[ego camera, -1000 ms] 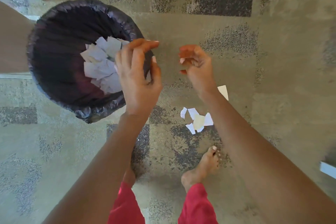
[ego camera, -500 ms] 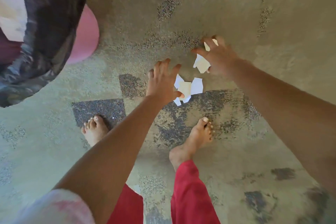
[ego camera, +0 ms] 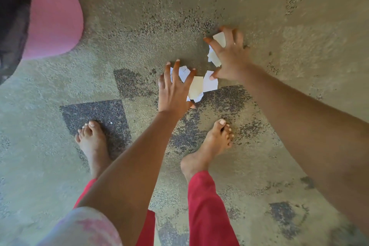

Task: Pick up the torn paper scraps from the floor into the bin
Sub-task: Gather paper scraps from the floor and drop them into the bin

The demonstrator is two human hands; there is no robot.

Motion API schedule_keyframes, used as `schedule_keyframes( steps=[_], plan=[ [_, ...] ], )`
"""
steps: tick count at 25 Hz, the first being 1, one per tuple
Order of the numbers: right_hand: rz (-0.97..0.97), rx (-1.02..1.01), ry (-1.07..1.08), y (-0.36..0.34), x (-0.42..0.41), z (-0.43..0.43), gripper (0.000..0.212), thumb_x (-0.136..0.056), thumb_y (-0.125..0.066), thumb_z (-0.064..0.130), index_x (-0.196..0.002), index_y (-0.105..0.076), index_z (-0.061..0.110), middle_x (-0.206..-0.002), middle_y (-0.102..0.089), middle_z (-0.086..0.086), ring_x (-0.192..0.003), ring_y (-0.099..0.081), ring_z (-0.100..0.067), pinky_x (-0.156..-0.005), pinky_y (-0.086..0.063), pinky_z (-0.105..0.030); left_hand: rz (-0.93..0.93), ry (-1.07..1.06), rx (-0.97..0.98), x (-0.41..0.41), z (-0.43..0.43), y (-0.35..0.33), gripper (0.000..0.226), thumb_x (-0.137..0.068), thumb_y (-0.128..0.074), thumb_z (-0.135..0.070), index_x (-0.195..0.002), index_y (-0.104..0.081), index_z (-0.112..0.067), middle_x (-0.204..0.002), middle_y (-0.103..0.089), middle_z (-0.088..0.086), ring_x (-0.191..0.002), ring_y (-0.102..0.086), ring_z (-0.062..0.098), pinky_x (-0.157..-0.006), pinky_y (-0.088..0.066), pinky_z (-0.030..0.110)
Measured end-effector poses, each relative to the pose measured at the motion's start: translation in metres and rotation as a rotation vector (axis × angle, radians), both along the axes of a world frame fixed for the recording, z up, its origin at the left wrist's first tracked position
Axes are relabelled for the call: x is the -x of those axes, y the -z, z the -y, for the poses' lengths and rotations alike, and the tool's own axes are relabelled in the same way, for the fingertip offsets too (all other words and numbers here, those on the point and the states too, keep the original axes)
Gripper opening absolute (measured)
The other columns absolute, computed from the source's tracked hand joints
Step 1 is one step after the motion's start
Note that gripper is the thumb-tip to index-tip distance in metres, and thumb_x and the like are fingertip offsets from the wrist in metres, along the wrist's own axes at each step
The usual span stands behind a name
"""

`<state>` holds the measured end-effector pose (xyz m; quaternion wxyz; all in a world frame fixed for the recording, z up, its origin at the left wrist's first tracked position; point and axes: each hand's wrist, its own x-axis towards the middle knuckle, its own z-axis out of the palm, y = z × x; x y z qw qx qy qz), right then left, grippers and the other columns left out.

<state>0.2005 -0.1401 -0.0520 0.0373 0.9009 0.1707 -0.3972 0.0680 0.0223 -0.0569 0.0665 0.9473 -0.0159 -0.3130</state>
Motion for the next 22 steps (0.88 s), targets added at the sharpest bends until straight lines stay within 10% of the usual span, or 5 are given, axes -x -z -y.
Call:
schedule_keyframes(
  steps=[10, 22],
  plan=[
    [0.052, -0.007, 0.145, -0.001, 0.092, -0.033, 0.115, -0.052, -0.083, 0.058, -0.144, -0.022, 0.025, -0.153, -0.013, -0.014, -0.137, -0.018, -0.04, -0.091, -0.041, -0.067, 0.139, 0.005, 0.069, -0.013, -0.01, 0.005, 0.07, -0.056, -0.089, -0.031, -0.115, -0.052, -0.023, -0.129, -0.048, 0.015, -0.113, -0.049, 0.033, -0.088, -0.045, 0.042],
    [0.172, -0.1, 0.314, 0.009, 0.128, -0.05, 0.057, -0.073, -0.077, 0.01, -0.118, -0.042, 0.018, -0.133, -0.04, -0.014, -0.118, -0.04, -0.037, -0.087, -0.045, -0.038, -0.063, -0.092, 0.288, -0.025, -0.018, -0.003, 0.027, -0.086, -0.068, -0.012, -0.111, -0.059, -0.014, -0.11, -0.065, 0.008, -0.1, -0.064, 0.032, -0.076, -0.051, 0.042]
  ],
)
